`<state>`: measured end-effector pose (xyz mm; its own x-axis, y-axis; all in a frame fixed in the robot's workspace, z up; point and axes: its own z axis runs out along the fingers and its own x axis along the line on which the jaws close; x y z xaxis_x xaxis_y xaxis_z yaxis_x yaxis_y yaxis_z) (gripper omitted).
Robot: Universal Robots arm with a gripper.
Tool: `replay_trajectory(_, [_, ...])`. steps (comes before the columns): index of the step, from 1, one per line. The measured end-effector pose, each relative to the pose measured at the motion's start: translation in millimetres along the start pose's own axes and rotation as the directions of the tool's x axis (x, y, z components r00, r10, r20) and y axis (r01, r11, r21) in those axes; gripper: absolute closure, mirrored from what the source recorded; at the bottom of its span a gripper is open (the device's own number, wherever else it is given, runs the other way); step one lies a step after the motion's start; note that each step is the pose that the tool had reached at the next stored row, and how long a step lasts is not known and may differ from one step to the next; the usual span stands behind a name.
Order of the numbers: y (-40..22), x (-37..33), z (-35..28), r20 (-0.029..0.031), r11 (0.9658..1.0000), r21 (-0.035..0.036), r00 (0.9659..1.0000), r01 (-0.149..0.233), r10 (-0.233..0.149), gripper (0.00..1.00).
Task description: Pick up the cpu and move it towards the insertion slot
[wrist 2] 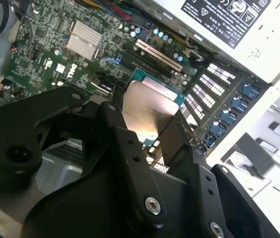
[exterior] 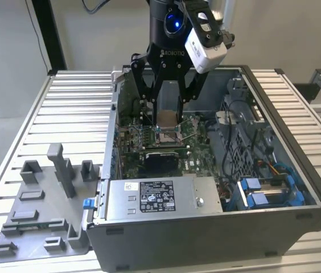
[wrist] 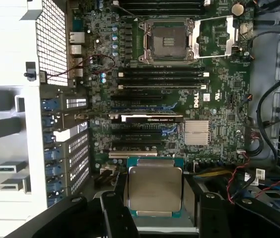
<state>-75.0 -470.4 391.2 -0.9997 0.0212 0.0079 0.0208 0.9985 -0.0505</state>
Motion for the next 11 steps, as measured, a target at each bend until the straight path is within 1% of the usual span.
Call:
replay_trajectory(4, [0.4, -0.2, 0.0, 0.0000, 1.0000, 0.0000, 1.0000, 0.000, 0.000, 1.00])
replay_trajectory(6, [2.1, -0.1, -0.1, -0.0001, 1.0000, 0.0000, 1.0000, 0.000, 0.000, 1.00])
replay_trajectory(8, [5.3, -0.1, -0.3, -0.0001, 1.0000, 0.0001, 1.0000, 0.000, 0.000, 1.00])
replay_trajectory(11, [12.2, -0.2, -0.6, 0.0000, 1.0000, 0.0006, 1.0000, 0.000, 0.000, 1.00])
